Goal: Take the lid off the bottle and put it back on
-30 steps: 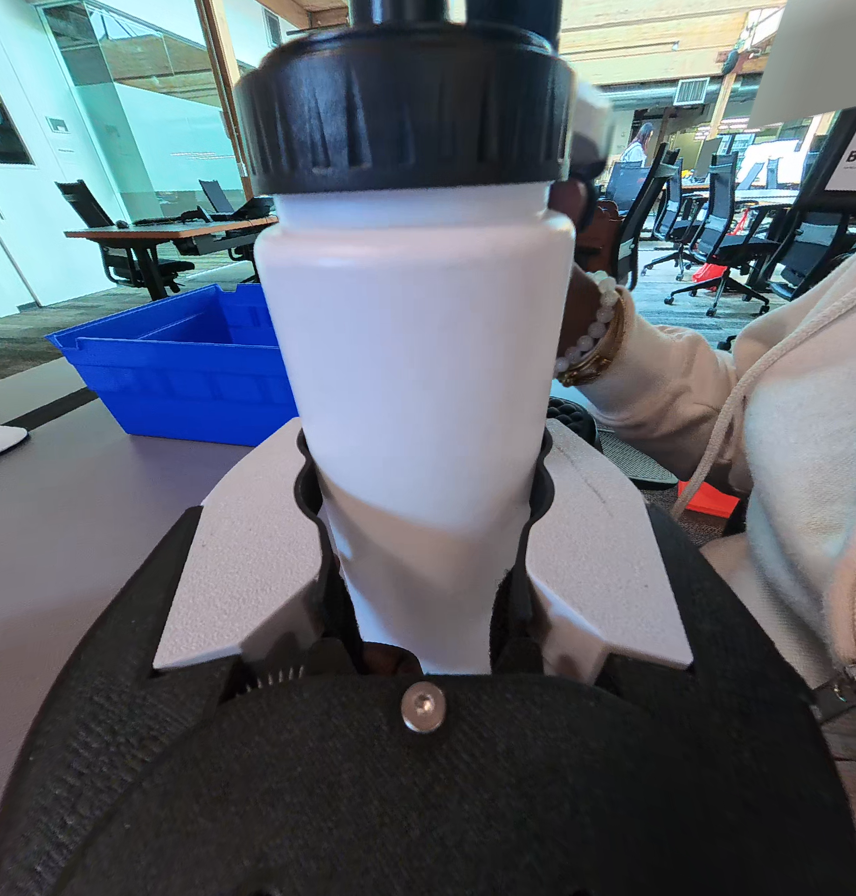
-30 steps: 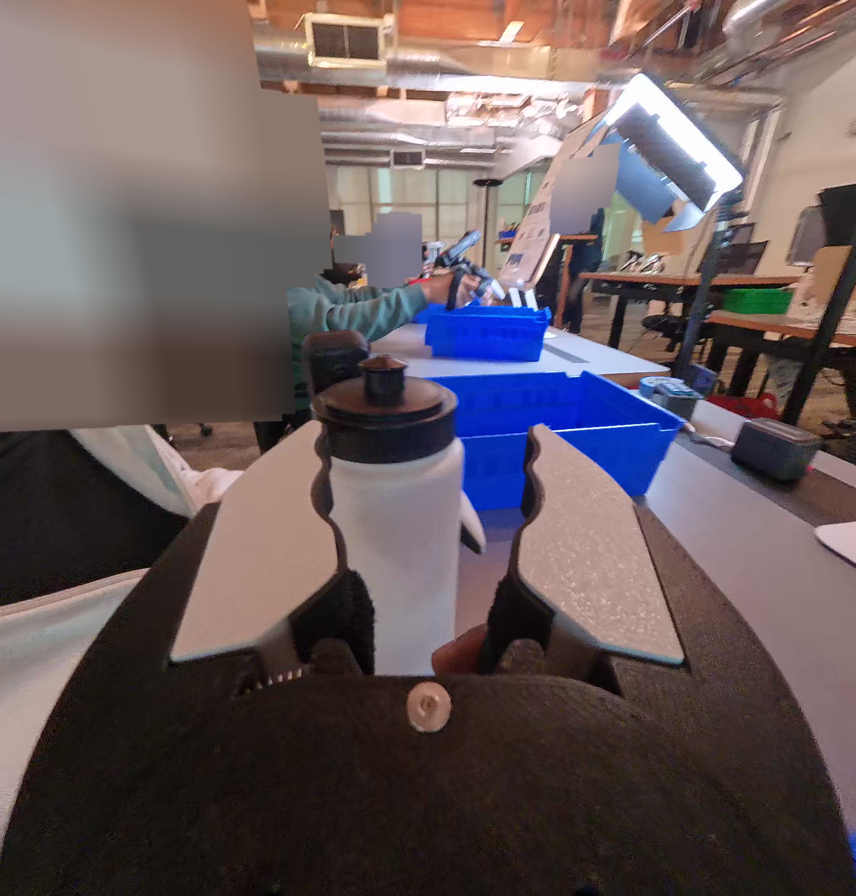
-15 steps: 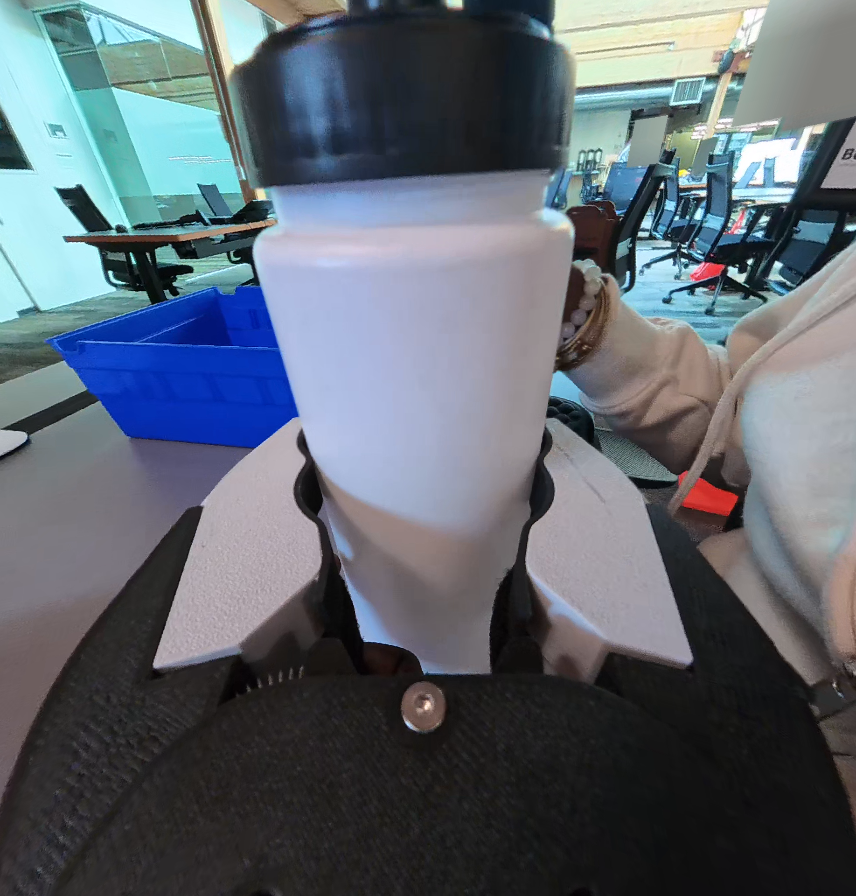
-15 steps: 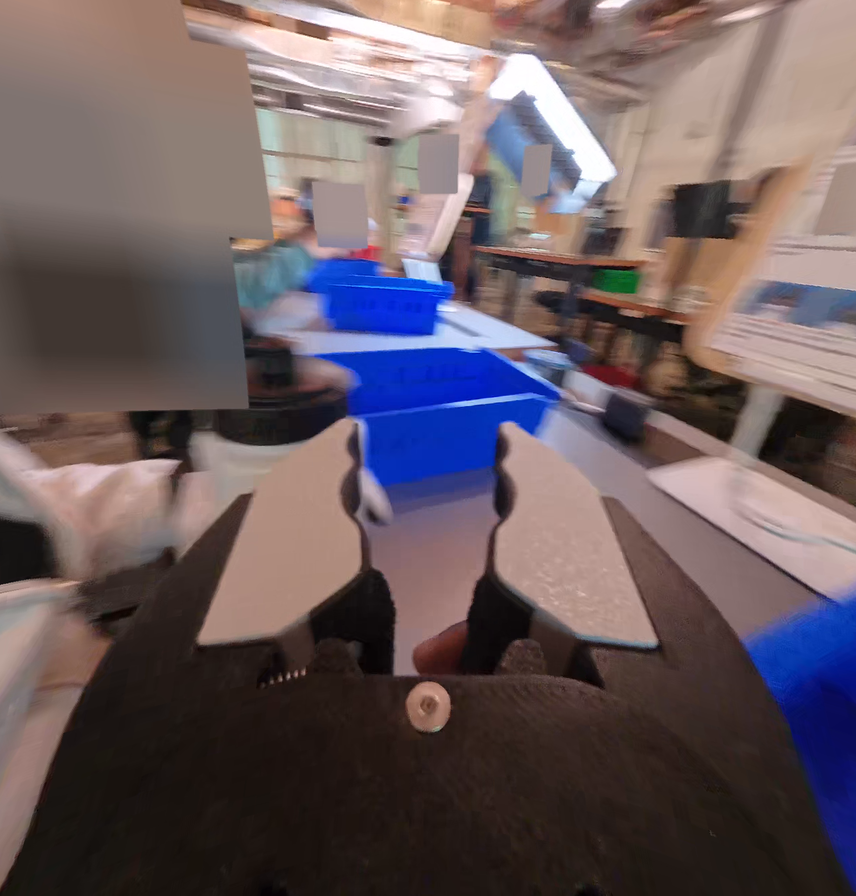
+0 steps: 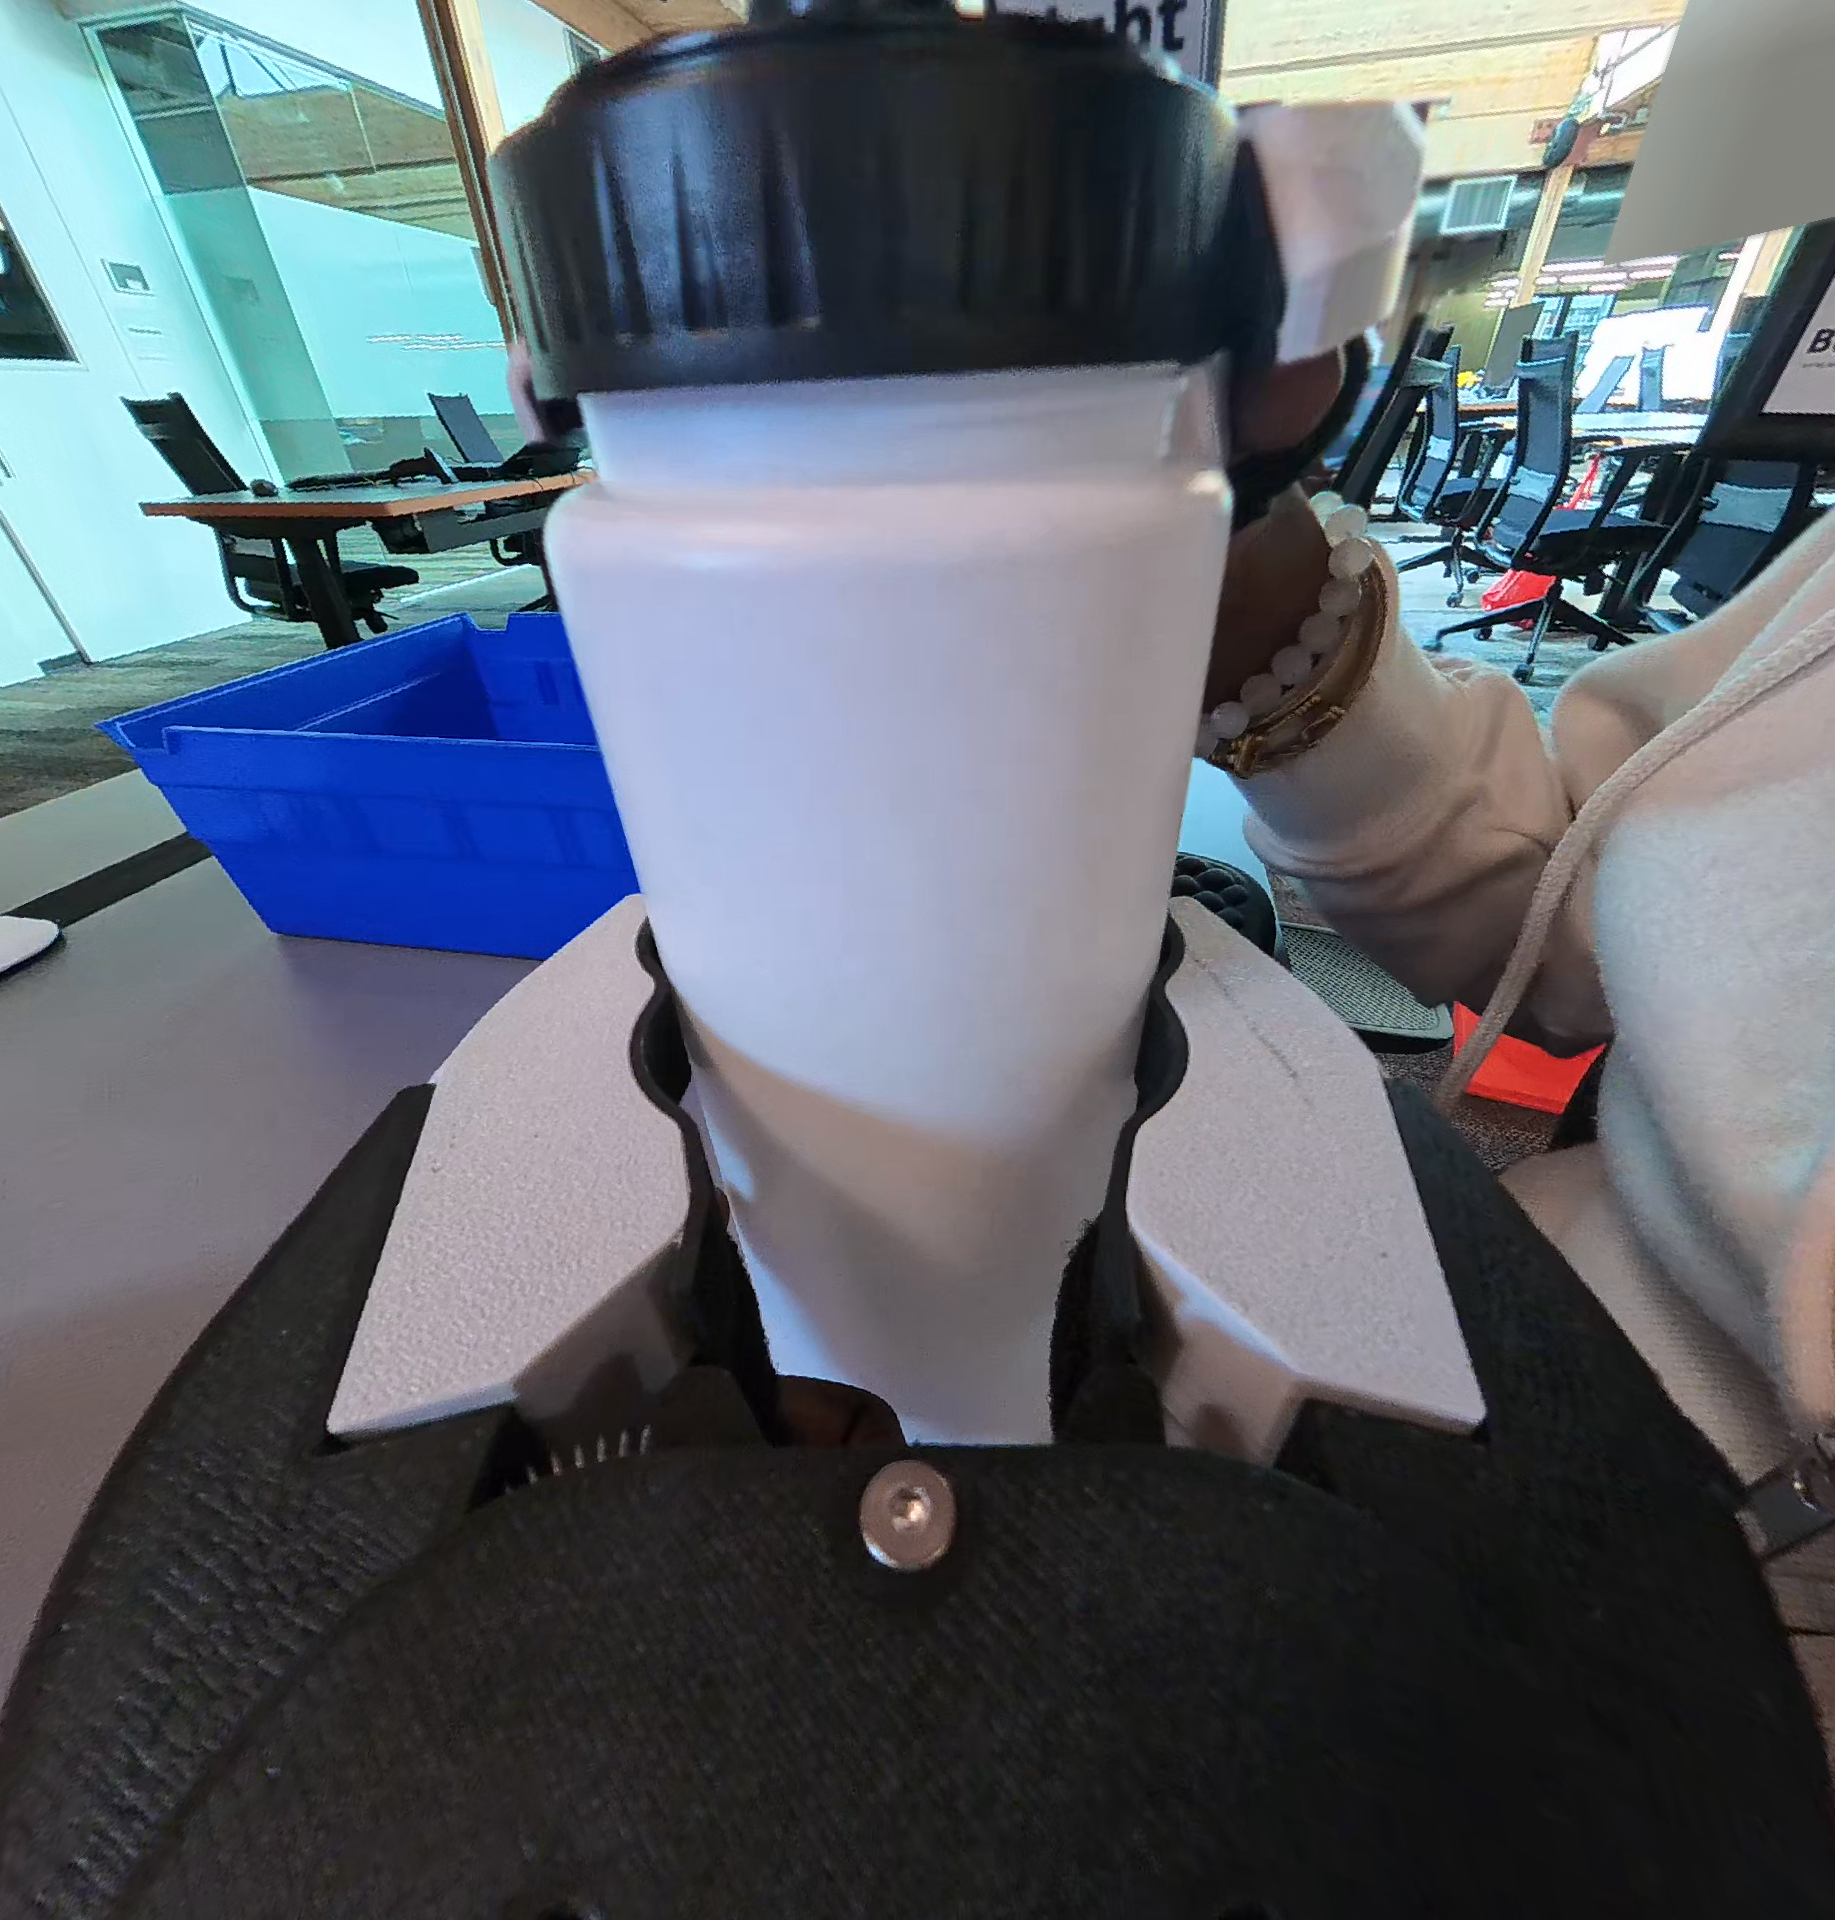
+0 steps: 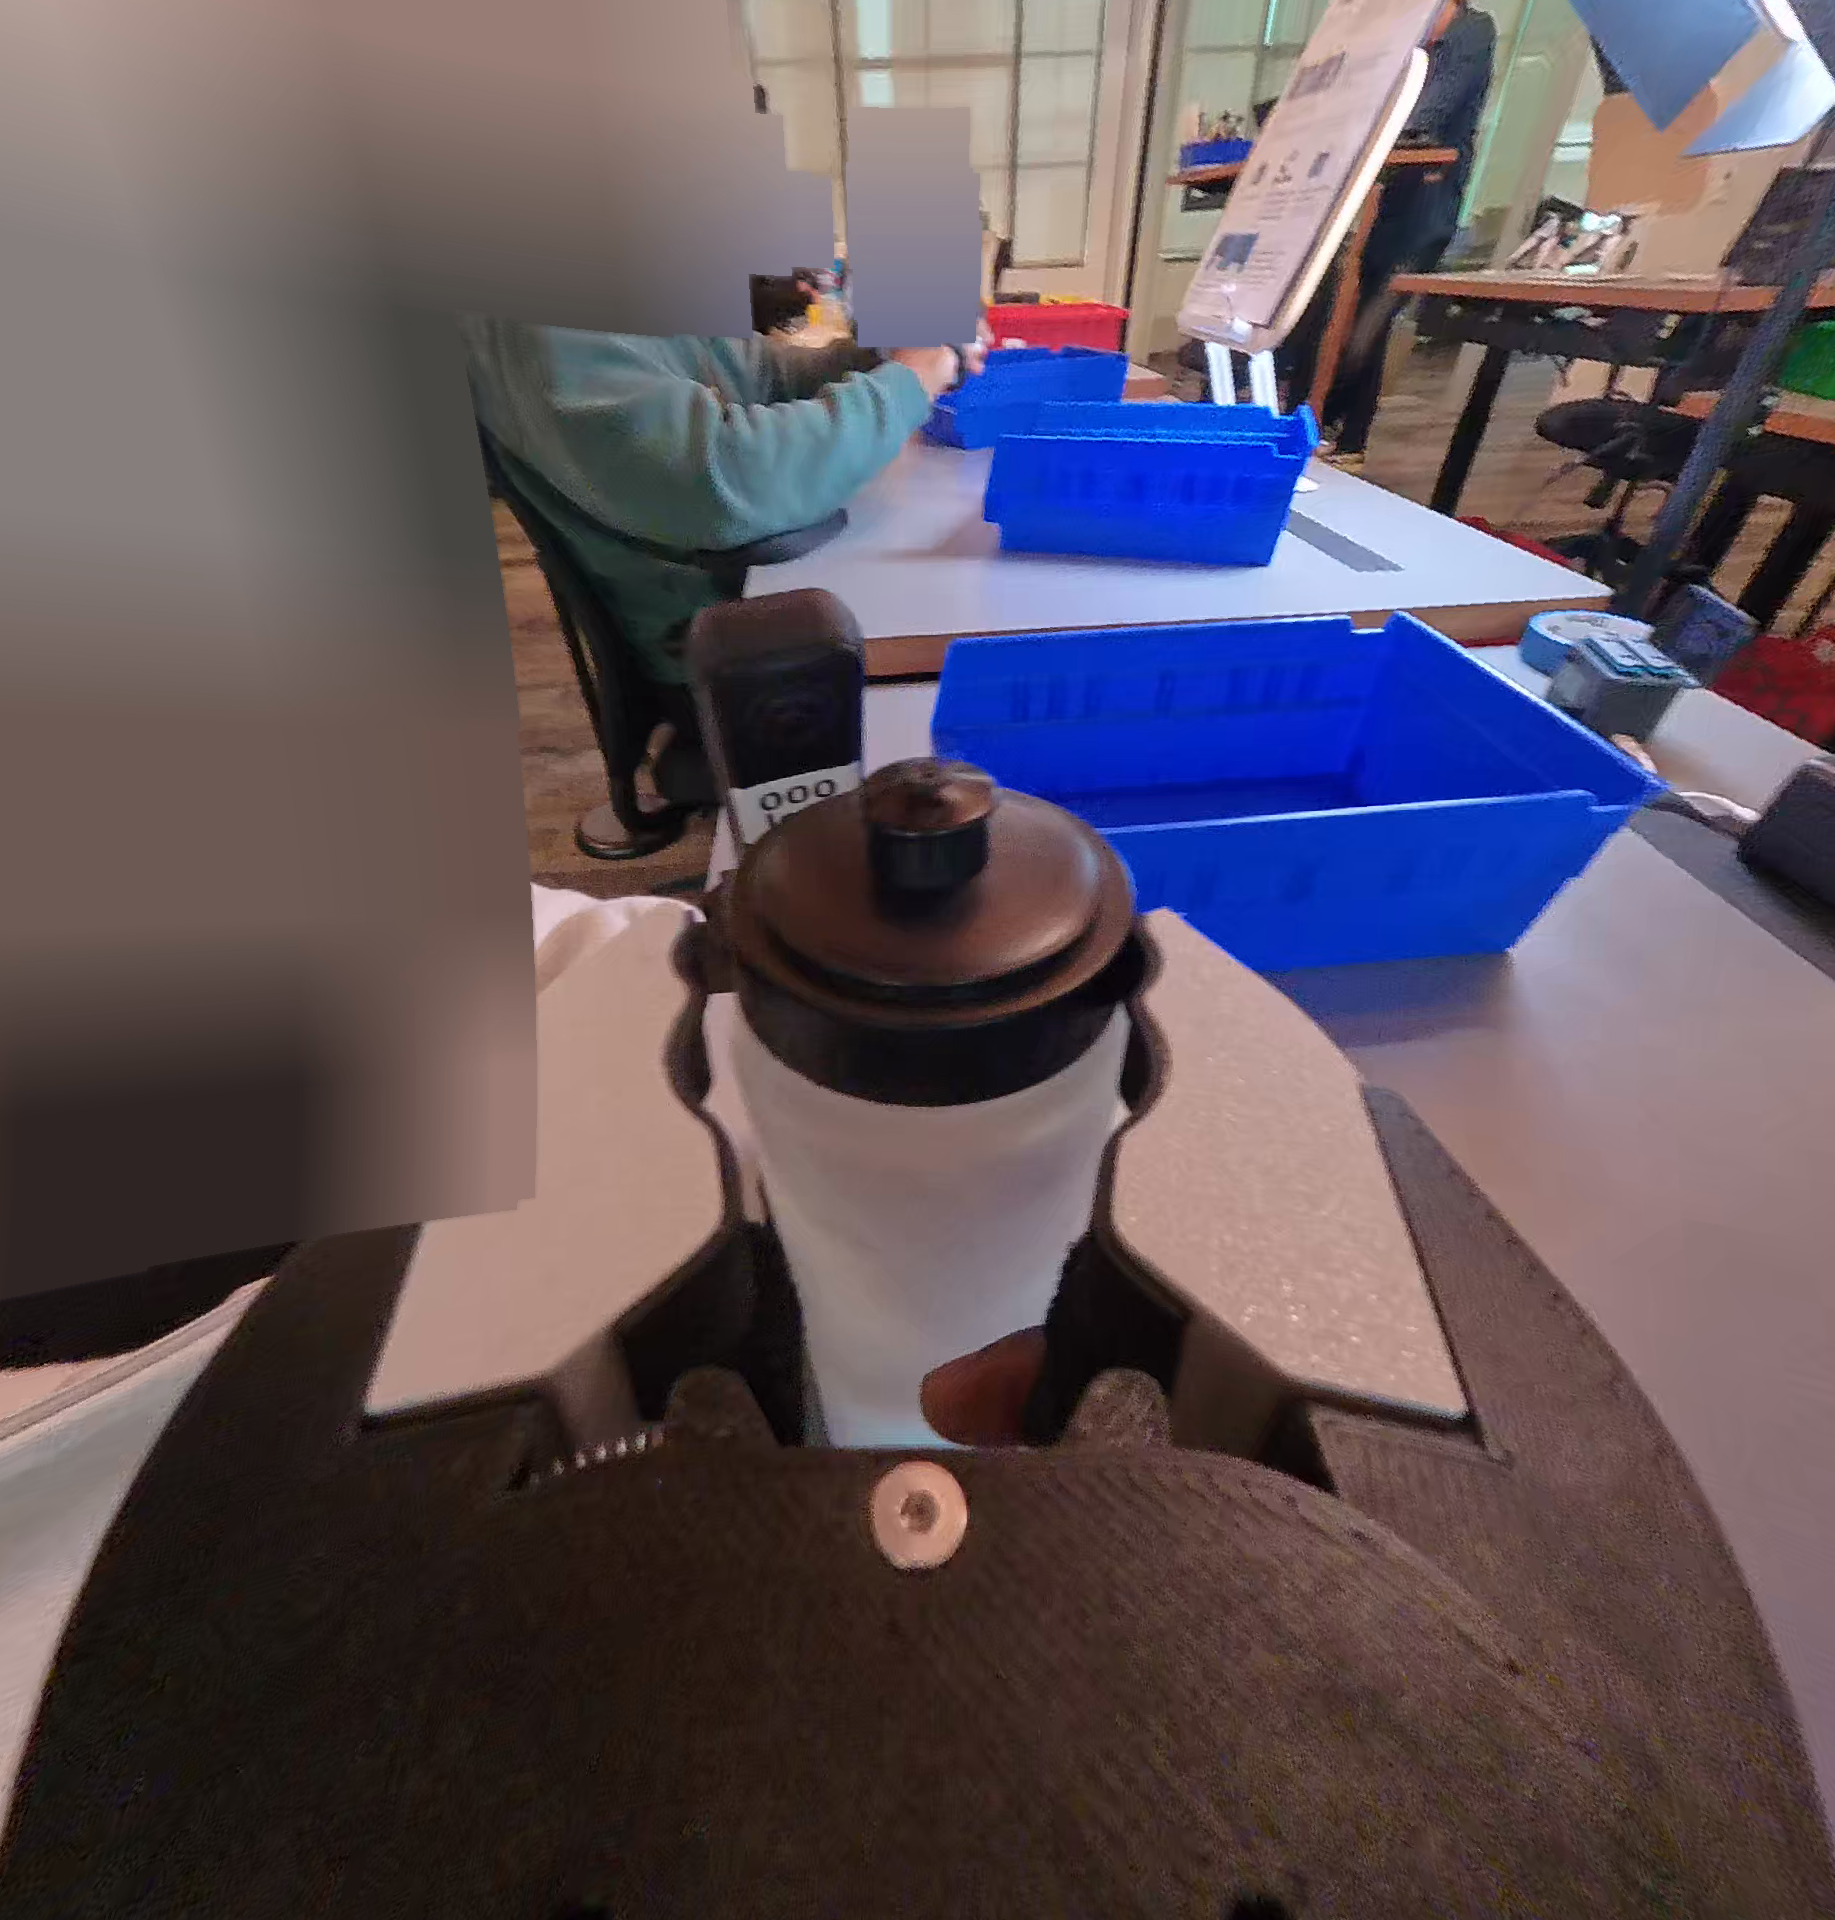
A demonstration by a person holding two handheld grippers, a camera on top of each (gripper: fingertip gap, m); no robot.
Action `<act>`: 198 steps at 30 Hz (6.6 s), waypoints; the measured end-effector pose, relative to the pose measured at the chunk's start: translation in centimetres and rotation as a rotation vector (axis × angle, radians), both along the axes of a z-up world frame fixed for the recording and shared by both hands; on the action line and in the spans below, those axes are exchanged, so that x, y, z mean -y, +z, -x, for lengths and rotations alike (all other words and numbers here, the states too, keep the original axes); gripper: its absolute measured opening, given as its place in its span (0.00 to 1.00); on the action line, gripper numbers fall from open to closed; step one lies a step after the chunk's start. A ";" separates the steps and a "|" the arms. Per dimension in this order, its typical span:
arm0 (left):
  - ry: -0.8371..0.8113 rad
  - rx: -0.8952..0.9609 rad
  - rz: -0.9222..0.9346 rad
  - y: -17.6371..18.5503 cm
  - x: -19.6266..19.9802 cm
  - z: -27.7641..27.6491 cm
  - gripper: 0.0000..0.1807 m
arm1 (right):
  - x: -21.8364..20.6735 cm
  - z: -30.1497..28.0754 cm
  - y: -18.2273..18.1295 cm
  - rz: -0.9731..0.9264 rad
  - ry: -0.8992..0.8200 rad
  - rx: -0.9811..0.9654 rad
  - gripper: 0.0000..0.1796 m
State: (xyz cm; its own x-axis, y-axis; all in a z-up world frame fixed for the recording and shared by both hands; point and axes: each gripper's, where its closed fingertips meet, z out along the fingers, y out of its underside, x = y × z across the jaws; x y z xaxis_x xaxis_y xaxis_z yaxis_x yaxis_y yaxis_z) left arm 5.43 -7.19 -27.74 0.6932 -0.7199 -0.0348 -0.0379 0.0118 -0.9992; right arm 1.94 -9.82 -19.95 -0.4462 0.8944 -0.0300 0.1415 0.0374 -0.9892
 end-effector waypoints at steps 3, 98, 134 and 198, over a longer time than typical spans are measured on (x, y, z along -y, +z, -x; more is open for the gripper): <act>-0.006 -0.002 0.002 0.0 0.0 -0.1 0.48 | -0.2 0.0 0.2 -0.036 0.021 -0.009 0.40; 0.119 0.266 -0.194 4.2 0.1 3.6 0.48 | -0.3 -2.8 -1.2 -0.751 0.413 0.453 0.06; 0.265 0.239 -0.094 2.2 -2.0 5.2 0.40 | -24.5 -9.4 -9.4 -0.348 -0.536 1.067 0.16; 0.202 0.173 -0.129 2.4 -1.3 3.6 0.40 | -28.1 -11.4 -13.3 0.017 -0.665 1.186 0.08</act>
State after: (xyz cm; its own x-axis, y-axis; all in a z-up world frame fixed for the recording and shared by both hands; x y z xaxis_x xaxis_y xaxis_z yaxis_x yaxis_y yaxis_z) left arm 1.79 -5.92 -25.37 0.8257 -0.5639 0.0141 0.1182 0.1486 -0.9818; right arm 13.32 18.23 -33.22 0.3672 0.9243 -0.1039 0.8868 -0.3817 -0.2608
